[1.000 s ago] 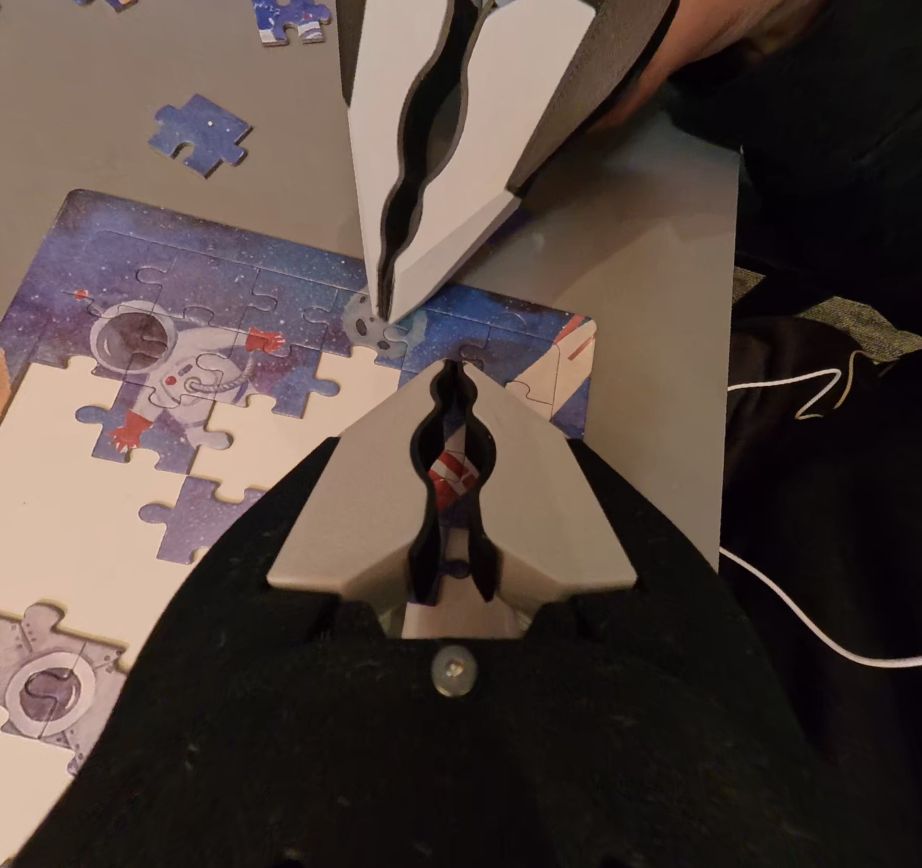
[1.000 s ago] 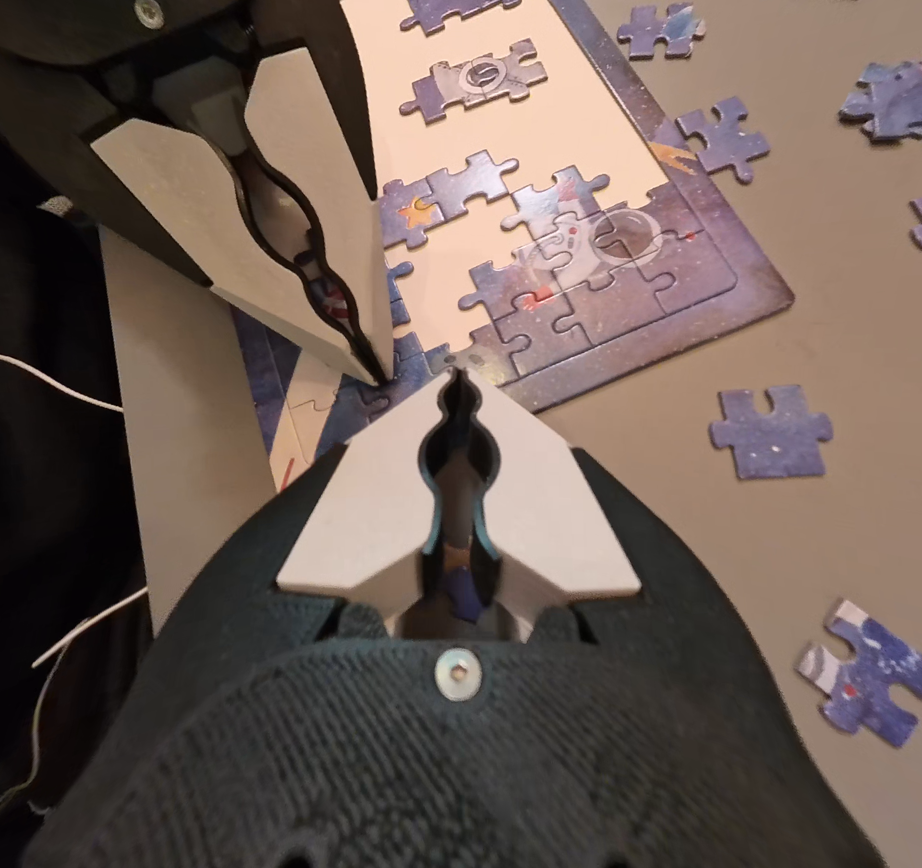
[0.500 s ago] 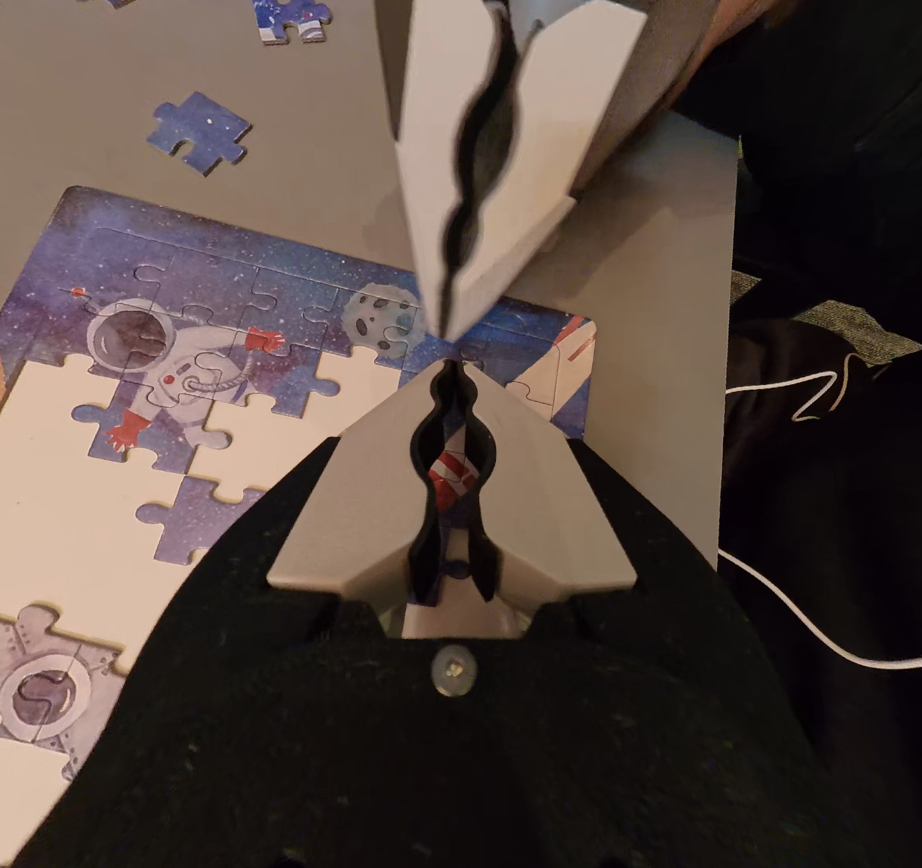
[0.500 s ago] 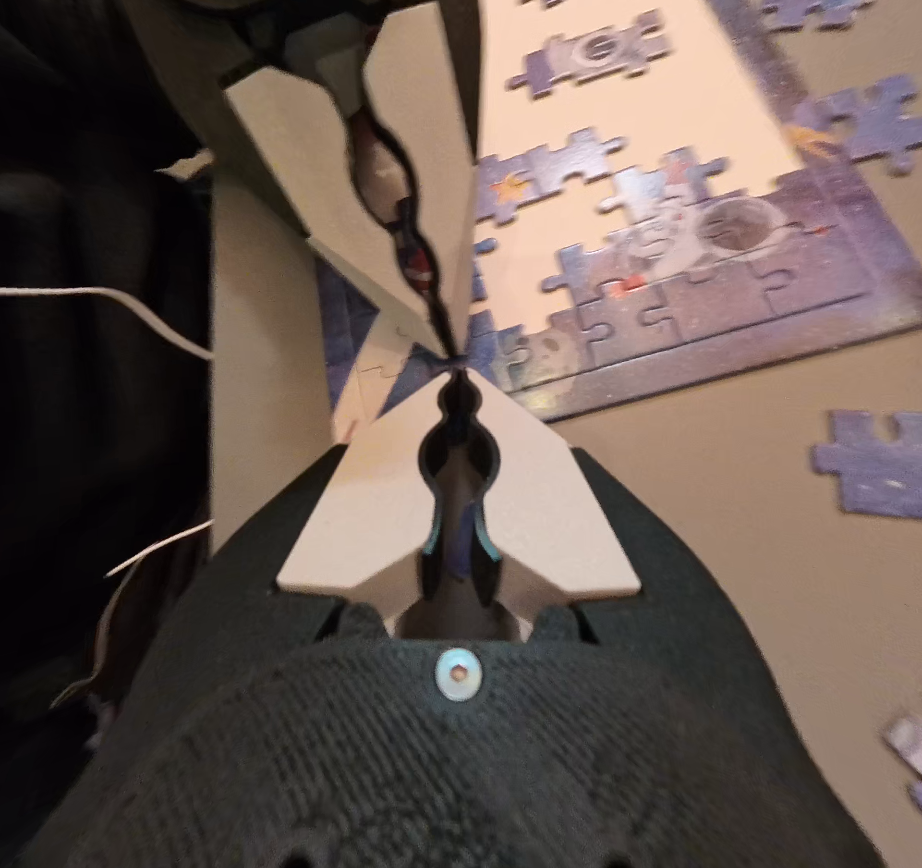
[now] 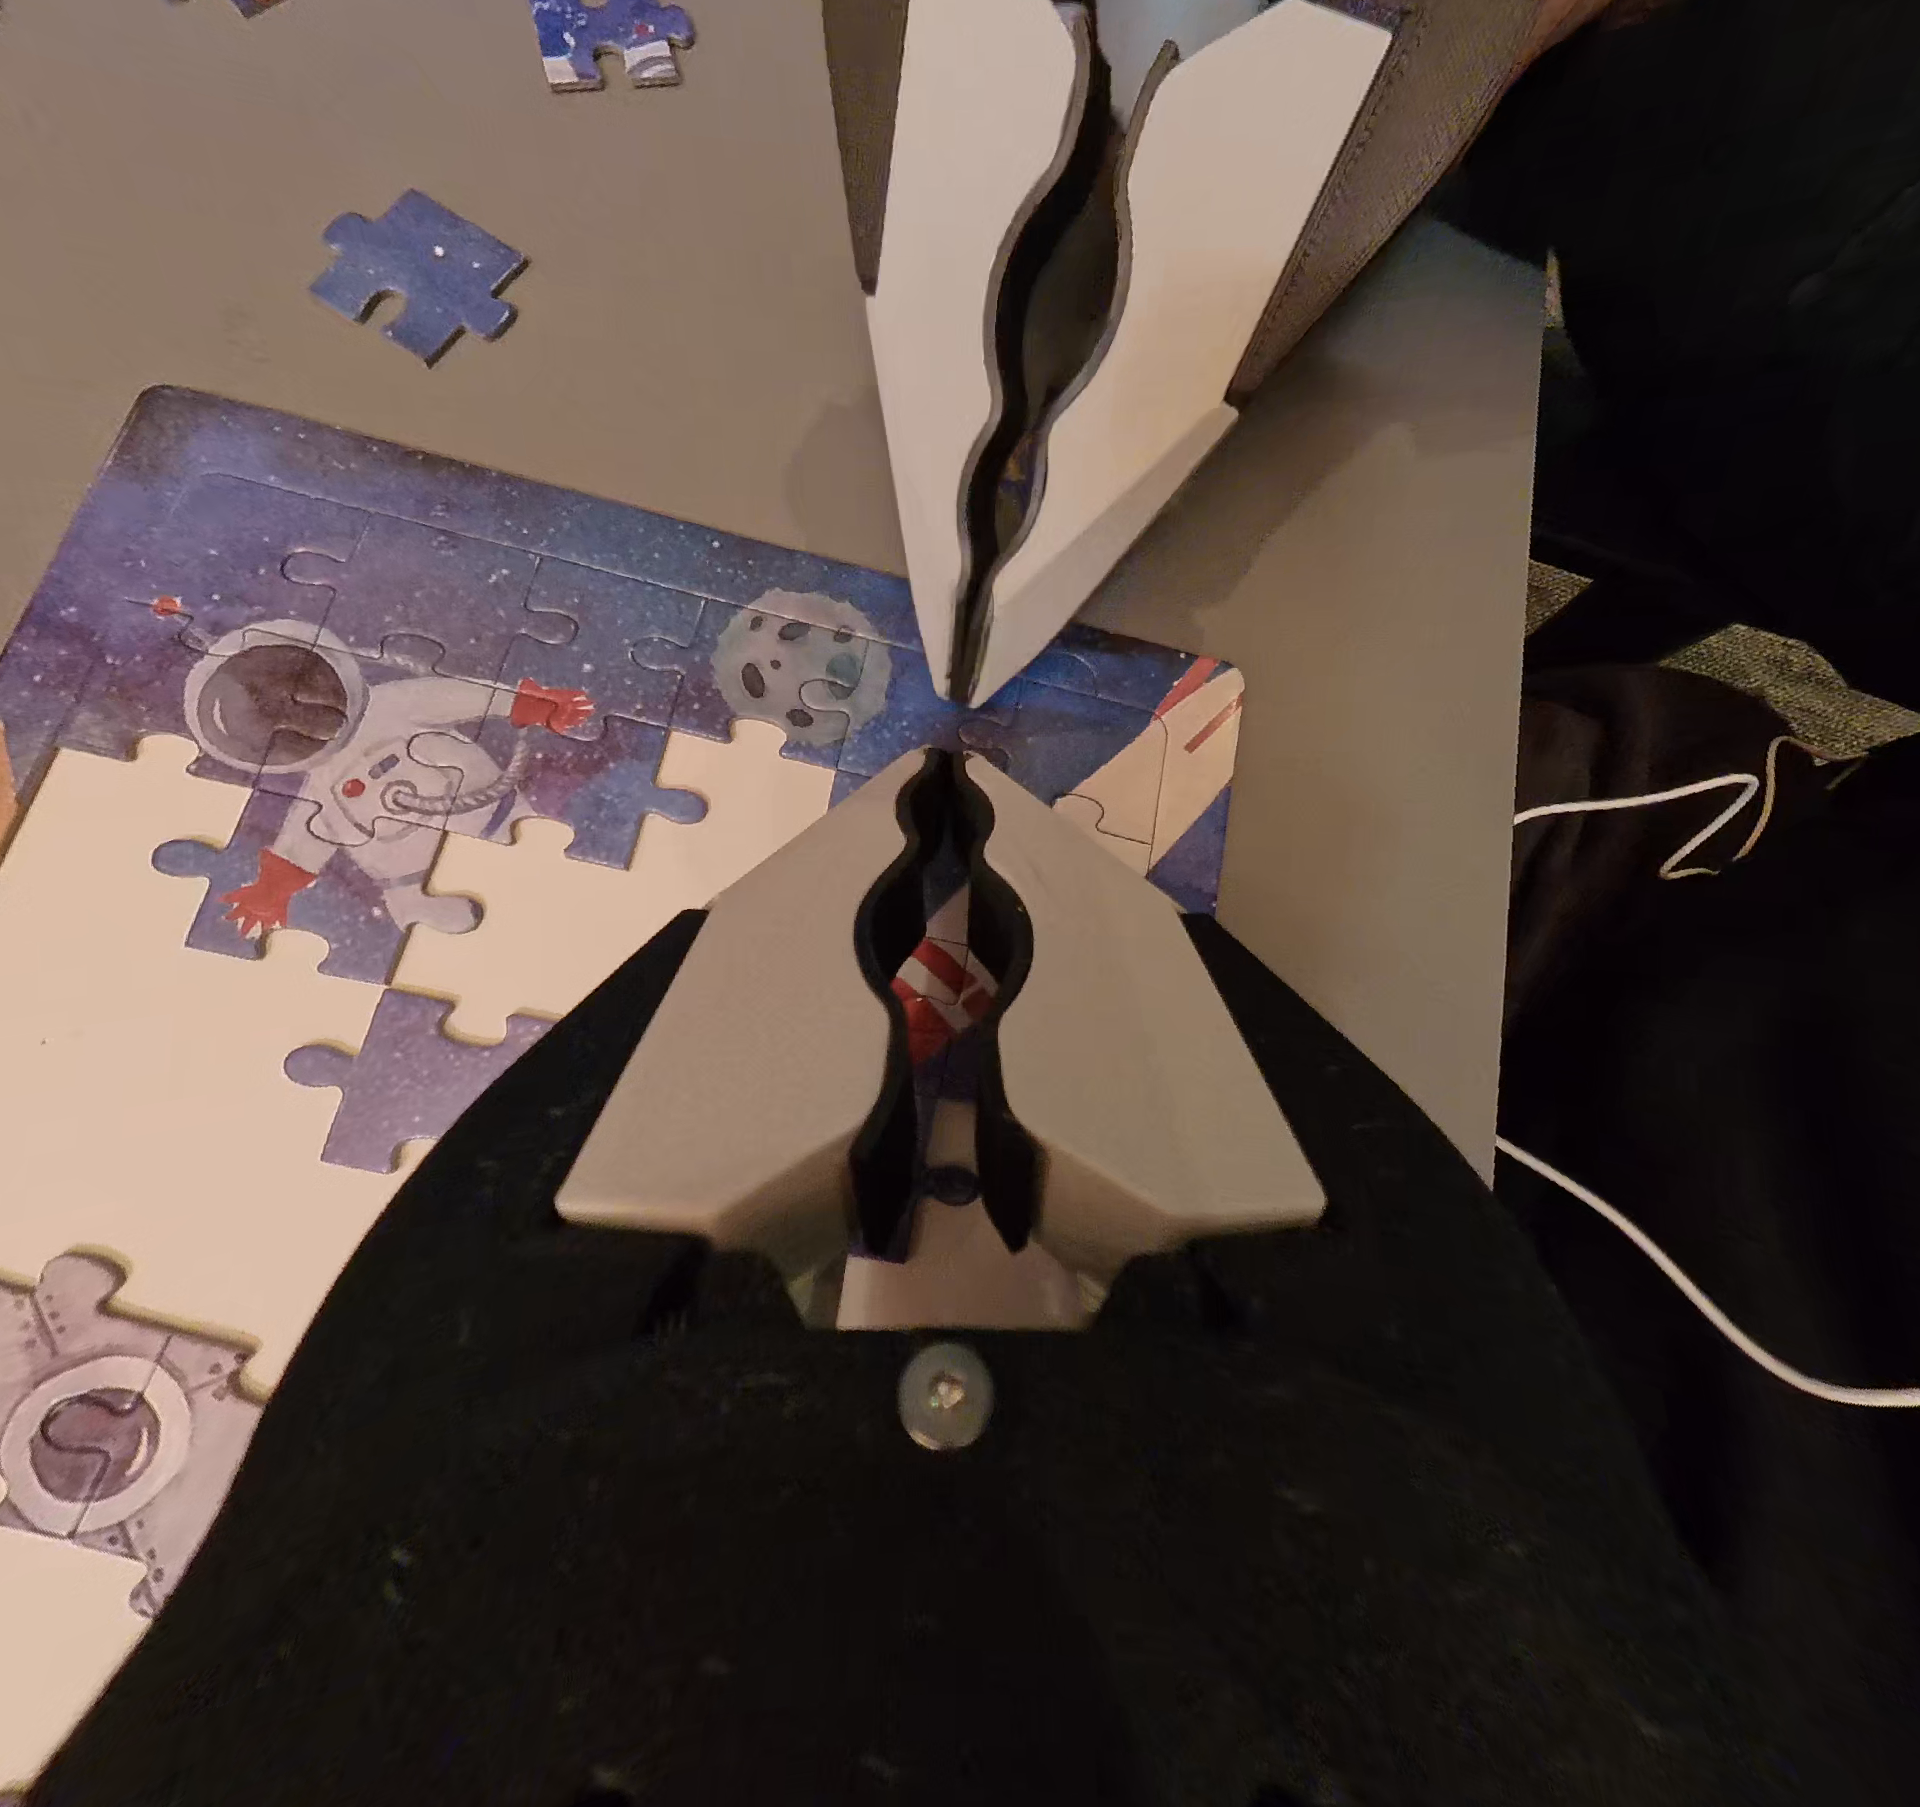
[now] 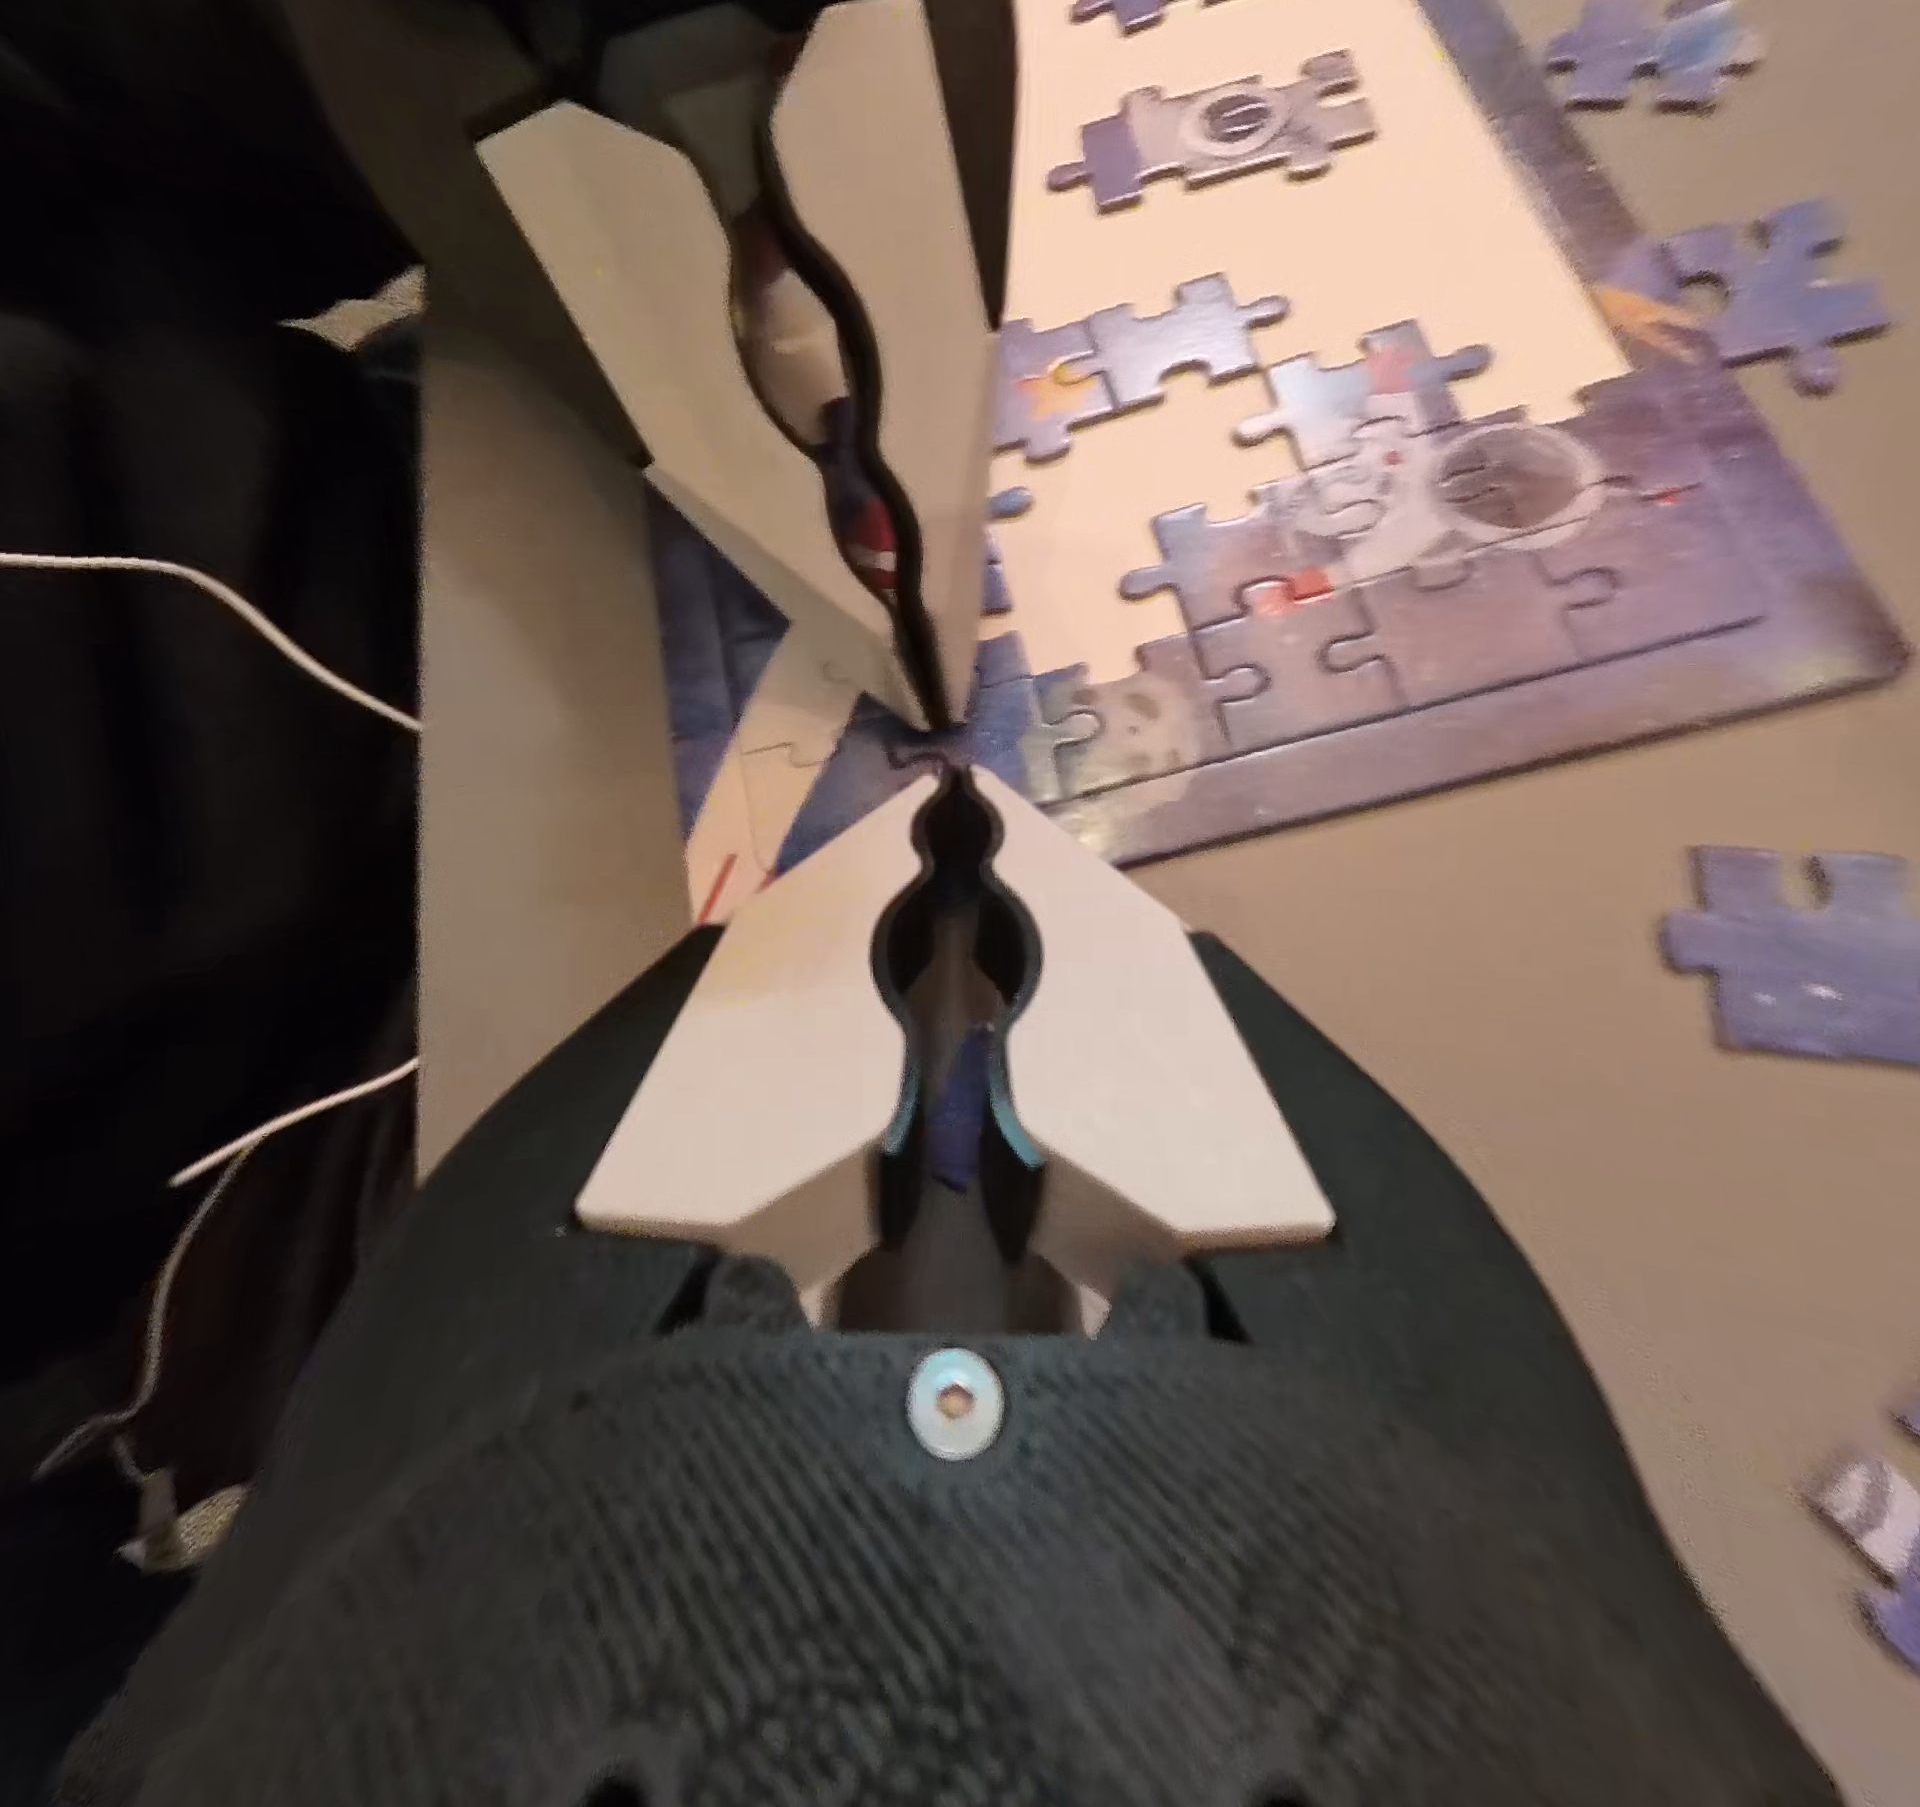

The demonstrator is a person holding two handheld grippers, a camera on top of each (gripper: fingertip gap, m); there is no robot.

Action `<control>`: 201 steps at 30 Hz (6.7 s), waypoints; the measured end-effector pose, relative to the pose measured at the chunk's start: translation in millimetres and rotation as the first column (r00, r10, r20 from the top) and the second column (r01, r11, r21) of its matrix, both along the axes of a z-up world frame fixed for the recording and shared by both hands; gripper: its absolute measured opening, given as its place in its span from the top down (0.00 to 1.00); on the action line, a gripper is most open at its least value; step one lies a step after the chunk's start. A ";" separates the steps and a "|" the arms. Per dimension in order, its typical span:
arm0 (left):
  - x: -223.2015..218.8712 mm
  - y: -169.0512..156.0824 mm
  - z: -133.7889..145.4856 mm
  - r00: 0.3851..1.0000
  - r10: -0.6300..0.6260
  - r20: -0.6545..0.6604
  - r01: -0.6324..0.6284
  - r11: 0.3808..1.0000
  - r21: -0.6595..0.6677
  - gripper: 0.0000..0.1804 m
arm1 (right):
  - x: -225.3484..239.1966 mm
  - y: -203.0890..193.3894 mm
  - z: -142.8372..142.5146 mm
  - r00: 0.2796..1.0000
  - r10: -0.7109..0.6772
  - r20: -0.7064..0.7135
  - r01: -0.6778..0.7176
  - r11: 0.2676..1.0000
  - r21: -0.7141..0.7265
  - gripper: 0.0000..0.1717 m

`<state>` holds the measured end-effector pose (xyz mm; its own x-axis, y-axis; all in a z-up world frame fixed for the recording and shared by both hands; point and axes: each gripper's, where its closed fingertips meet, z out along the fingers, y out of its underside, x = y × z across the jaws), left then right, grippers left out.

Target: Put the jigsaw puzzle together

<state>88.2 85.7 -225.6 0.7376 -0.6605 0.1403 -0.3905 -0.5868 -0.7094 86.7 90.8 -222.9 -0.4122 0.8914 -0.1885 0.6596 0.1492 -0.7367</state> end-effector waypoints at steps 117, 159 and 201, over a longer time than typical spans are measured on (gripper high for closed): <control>-16.2 -3.8 -0.6 0.998 0.055 -0.011 -0.056 0.997 -0.044 1.00 | -91.7 68.9 0.2 0.833 -0.550 -0.064 0.552 0.818 0.161 1.00; -16.1 -3.9 -0.6 0.998 0.061 -0.006 -0.061 0.997 -0.043 1.00 | -9.7 15.4 0.0 0.991 -0.089 0.096 0.096 0.993 -0.071 1.00; -255.9 -8.1 95.9 0.823 0.506 0.259 -0.566 0.689 0.453 1.00 | 41.6 167.2 106.5 0.571 -0.611 -0.549 0.633 0.753 -0.179 1.00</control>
<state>-167.7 77.7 -129.6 0.9879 -0.1544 0.0115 -0.0252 -0.2335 -0.9720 128.3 258.0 -116.4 0.2304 0.9692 -0.0875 0.0859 -0.1098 -0.9902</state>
